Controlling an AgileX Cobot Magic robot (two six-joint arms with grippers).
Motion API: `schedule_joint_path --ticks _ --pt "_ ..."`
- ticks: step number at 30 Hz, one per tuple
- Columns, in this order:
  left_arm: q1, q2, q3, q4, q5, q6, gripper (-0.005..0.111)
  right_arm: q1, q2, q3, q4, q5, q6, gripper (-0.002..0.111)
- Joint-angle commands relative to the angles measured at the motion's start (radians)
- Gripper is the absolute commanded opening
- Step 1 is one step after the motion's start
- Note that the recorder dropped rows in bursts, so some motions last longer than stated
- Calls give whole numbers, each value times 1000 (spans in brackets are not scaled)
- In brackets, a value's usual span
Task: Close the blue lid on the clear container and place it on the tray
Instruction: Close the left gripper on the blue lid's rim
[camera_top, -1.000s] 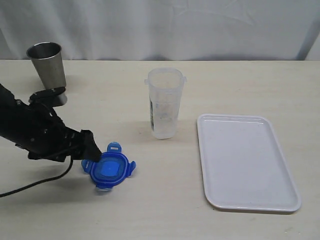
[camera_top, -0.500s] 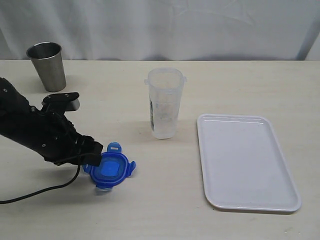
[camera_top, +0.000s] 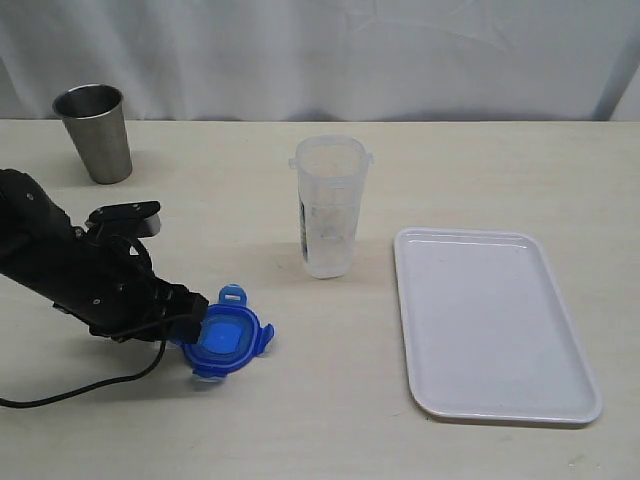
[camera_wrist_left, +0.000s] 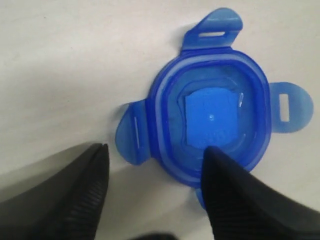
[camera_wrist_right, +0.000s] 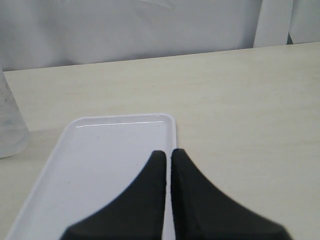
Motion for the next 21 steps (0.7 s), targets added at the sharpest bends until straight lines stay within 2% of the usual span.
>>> schedule_joint_path --ticks 1,21 --pt "-1 0 2 -7 -11 -8 58 -1 -4 4 1 -2 6 5" --pt "-1 53 2 -35 -38 4 58 -1 -4 4 1 -2 6 5"
